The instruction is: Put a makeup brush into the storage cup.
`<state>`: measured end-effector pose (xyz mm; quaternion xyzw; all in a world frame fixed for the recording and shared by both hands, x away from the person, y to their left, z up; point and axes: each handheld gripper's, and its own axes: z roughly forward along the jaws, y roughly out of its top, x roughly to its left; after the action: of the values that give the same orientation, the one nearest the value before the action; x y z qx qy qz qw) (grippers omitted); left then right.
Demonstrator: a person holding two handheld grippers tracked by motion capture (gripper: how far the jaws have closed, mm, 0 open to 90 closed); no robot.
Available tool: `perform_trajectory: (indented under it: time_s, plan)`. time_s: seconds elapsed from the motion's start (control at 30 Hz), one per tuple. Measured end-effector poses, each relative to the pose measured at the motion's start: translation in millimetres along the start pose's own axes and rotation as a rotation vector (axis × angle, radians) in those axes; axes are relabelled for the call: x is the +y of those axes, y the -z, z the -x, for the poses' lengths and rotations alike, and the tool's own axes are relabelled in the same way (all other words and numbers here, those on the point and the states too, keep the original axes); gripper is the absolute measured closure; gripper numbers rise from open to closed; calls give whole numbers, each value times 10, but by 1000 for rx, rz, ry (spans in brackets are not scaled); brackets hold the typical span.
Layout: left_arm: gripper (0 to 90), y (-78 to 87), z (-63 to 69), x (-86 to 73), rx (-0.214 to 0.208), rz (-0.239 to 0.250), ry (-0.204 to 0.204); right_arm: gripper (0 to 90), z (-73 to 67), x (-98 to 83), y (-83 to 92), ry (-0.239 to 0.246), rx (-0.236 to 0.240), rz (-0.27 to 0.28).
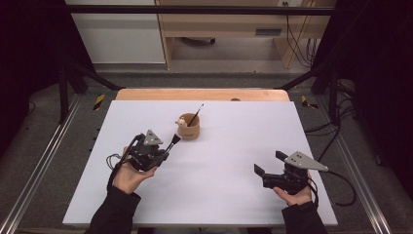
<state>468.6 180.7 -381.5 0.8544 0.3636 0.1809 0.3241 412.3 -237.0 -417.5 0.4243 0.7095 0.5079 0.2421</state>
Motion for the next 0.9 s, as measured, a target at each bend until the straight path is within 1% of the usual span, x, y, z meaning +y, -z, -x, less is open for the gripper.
perform_trajectory:
  time_s: [0.03,0.07,0.17,0.27,0.37,0.4,0.47,0.53,0.57,0.6,0.7,0.73,0.83,0.9]
  plan:
    - [787,4,10,9,7,19,5,72,1,1,2,-1,1,0]
    - [787,14,15,23,4,33,13,73,1,2,3,-3,0,0]
    - [787,29,25,54,13,81,29,72,4,4,8,-2,0,1]
    - [787,35,33,86,18,117,46,72,7,3,9,-4,-2,1]
    - [787,32,28,124,17,136,61,73,7,0,1,-1,-2,0]
    - [787,25,27,136,16,150,71,73,5,0,0,-3,-1,-1]
    - [786,20,20,160,16,153,73,73,6,-1,-2,-4,-1,-2]
    - [787,4,24,187,15,181,90,73,11,-1,0,-4,0,-1]
    - [787,5,21,198,19,182,87,73,13,-1,1,-4,-2,-2]
    - [787,-2,26,209,18,198,101,73,14,0,2,-3,-3,0]
    - [786,-4,23,242,23,220,104,73,12,5,5,-1,-3,3]
    - [786,-7,24,257,25,238,110,73,11,7,8,-2,-5,3]
    - [786,-5,17,292,32,259,117,73,15,12,16,-4,-6,6]
    - [786,-7,5,323,34,277,128,73,17,13,17,-2,-7,8]
